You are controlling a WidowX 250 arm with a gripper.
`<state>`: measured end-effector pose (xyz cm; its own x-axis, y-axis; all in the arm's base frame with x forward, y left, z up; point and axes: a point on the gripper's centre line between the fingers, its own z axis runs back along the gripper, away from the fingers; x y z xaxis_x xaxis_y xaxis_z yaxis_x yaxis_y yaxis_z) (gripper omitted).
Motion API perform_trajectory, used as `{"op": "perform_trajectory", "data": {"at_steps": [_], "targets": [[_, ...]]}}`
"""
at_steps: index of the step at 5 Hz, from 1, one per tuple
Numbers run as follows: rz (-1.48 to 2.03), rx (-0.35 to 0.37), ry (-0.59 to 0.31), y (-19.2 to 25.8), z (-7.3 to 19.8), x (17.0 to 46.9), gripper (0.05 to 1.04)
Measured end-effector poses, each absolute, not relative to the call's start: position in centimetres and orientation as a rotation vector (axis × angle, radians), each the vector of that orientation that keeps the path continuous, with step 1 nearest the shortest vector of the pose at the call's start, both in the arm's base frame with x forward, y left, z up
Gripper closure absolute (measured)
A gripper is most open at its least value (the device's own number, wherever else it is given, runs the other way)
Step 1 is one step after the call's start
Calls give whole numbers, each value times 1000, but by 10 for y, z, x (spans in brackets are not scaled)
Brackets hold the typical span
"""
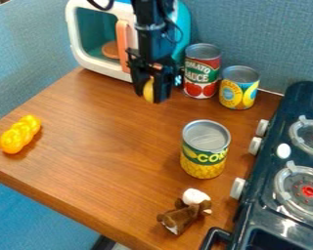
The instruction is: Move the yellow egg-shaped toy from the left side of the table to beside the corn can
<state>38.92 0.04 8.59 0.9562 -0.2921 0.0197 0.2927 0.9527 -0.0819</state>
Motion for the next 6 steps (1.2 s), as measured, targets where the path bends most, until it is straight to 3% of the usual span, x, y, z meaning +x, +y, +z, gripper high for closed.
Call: {"op": "perform_trajectory", "data": {"at_steps": [2, 4, 6], "targets": [[-418, -26, 30, -19, 52, 388, 396], [-425, -41, 32, -21, 50, 393, 396], [-413, -29, 67, -18, 27, 395, 396]]}}
